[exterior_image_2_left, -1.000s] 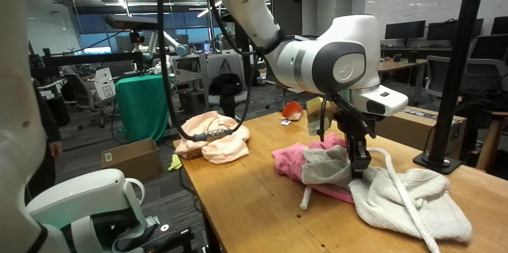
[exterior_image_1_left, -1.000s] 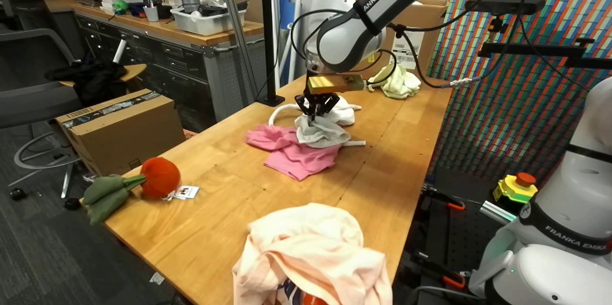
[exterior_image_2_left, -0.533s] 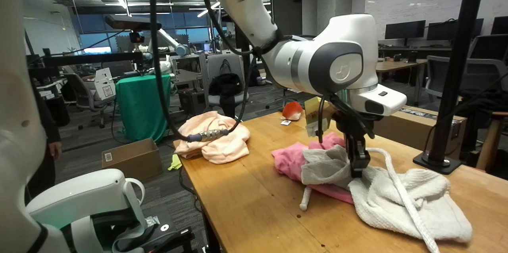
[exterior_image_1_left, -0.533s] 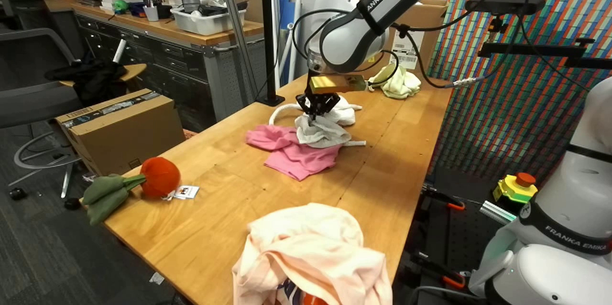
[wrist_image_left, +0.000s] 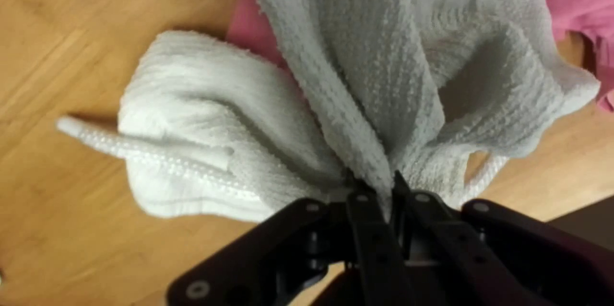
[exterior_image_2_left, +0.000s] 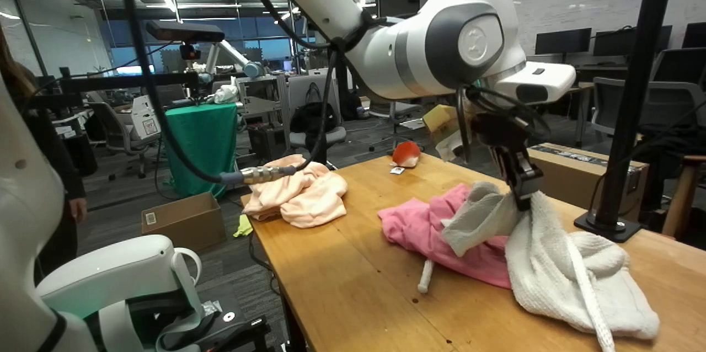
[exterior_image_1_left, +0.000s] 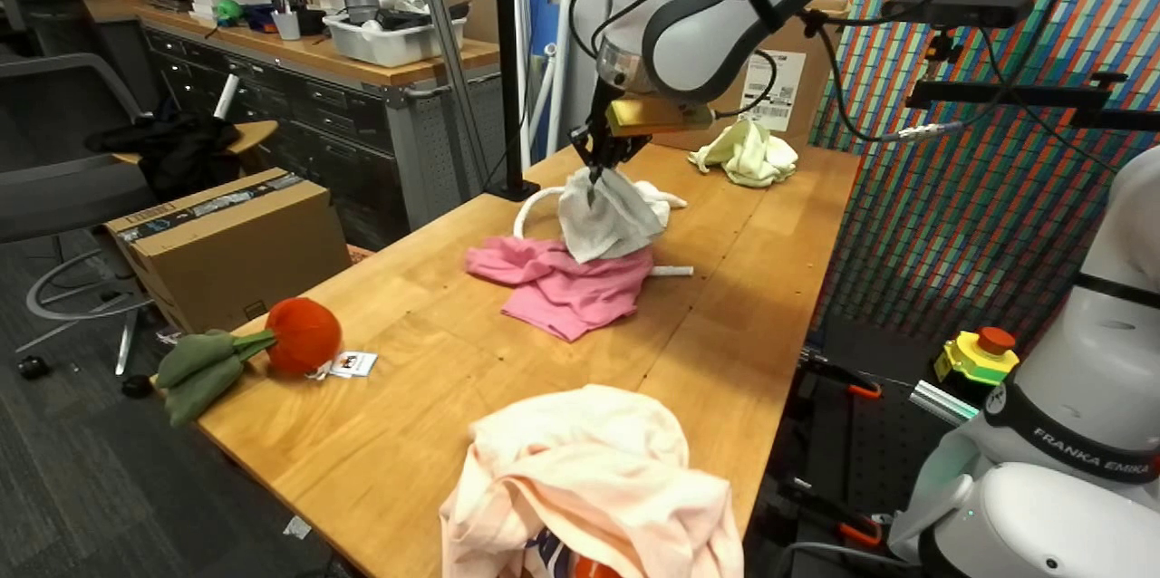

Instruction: Pick up the cloths and put them around the table.

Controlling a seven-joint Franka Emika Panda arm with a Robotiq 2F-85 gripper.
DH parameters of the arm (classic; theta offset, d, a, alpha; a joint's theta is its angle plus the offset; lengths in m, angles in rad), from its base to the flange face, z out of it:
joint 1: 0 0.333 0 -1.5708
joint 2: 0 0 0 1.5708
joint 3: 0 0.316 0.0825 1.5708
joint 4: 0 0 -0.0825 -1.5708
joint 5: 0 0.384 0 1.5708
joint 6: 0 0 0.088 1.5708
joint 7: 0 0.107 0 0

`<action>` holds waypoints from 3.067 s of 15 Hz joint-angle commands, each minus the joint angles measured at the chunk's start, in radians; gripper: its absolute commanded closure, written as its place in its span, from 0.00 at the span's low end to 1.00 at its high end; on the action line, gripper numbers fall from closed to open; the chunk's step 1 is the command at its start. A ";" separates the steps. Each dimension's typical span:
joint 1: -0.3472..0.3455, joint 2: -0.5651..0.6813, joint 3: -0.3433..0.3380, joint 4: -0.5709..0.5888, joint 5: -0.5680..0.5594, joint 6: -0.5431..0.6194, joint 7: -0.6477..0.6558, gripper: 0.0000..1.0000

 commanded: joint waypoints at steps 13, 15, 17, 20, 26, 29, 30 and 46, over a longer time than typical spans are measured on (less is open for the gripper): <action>-0.180 -0.299 0.108 0.048 -0.399 -0.103 0.190 0.94; -0.190 -0.290 0.110 0.068 -0.409 -0.118 0.188 0.94; -0.199 -0.280 0.108 0.085 -0.417 -0.131 0.189 0.94; -0.206 -0.262 0.102 0.110 -0.429 -0.147 0.184 0.94; -0.181 -0.169 0.071 0.223 -0.330 -0.234 0.012 0.94; -0.183 -0.101 0.056 0.319 -0.289 -0.285 -0.085 0.94; -0.184 -0.076 0.049 0.355 -0.285 -0.293 -0.115 0.94; -0.214 0.339 -0.043 0.855 -0.049 -0.278 -0.568 0.94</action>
